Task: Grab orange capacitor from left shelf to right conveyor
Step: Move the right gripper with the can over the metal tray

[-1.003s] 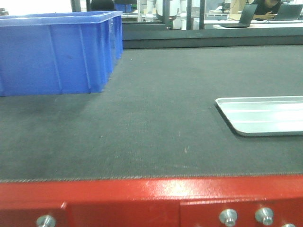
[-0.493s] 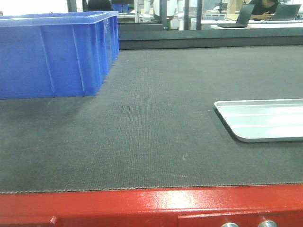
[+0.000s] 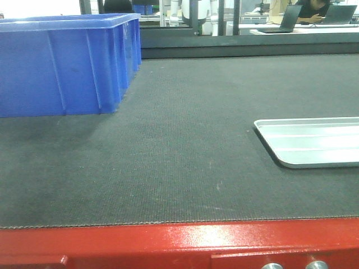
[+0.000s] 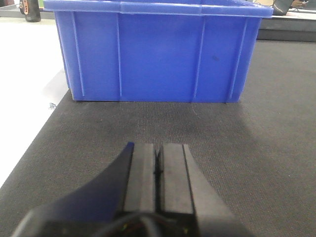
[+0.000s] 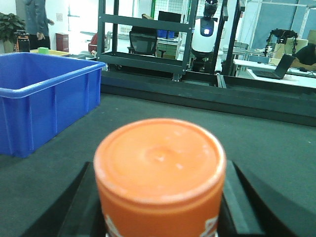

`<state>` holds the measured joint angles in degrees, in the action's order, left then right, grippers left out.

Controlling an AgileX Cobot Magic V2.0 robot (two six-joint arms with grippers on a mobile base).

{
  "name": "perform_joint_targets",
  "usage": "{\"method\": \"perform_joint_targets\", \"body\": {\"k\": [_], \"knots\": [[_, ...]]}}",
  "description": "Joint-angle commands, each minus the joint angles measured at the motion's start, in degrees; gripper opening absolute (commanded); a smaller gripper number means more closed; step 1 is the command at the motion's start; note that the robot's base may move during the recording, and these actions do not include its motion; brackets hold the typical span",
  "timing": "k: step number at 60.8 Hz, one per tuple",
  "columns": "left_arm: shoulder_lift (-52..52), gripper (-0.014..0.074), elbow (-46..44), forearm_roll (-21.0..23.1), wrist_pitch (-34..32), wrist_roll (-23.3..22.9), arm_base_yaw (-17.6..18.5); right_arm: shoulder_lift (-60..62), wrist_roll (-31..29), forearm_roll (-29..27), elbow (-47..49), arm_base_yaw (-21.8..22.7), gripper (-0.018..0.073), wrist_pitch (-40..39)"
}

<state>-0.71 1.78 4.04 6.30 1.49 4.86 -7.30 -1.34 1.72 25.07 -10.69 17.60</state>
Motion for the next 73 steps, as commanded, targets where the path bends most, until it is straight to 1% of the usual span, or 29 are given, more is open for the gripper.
{"method": "perform_joint_targets", "body": {"k": [1,8,15,26,34,43,47,54,59,65,73], "knots": [[-0.68,-0.0127,-0.31,0.2,-4.52,-0.09,-0.22,-0.83,-0.43,0.49,1.52,0.19,0.0164,-6.14],[-0.68,-0.0127,-0.31,0.2,-4.52,-0.09,-0.22,-2.22,-0.43,0.49,1.75,0.19,0.0163,-8.57],[-0.68,-0.0127,-0.31,0.2,-4.52,-0.09,-0.22,-8.09,-0.43,0.49,4.29,0.19,0.0163,-7.94],[-0.68,-0.0127,-0.31,0.2,-4.52,-0.09,-0.22,-23.07,-0.43,0.49,10.56,0.19,0.0163,-8.99],[-0.68,-0.0127,-0.31,0.2,-4.52,-0.09,-0.22,-33.89,-0.38,0.49,12.28,0.19,0.0163,-13.99],[-0.68,-0.0127,-0.31,0.2,-4.52,-0.09,-0.22,-44.39,-0.38,0.49,10.31,0.19,0.0163,-23.53],[-0.68,-0.0127,-0.31,0.2,-4.52,-0.09,-0.22,-47.67,-0.38,0.49,7.74,0.19,0.0163,-31.42],[-0.68,-0.0127,-0.31,0.2,-4.52,-0.09,-0.22,-52.96,-0.38,0.49,1.16,0.21,0.0163,-47.72],[-0.68,-0.0127,-0.31,0.2,-4.52,-0.09,-0.22,-56.61,-0.38,0.49,-2.72,0.21,0.0162,-56.03],[-0.68,-0.0127,-0.31,0.2,-4.52,-0.09,-0.22,-60.75,-0.24,0.49,-5.3,1.12,0.0162,-61.55],[-0.68,-0.0127,-0.31,0.2,-4.52,-0.09,-0.22,-65.65,-0.17,0.49,-5.85,4.54,0.0162,-66.51]]}}
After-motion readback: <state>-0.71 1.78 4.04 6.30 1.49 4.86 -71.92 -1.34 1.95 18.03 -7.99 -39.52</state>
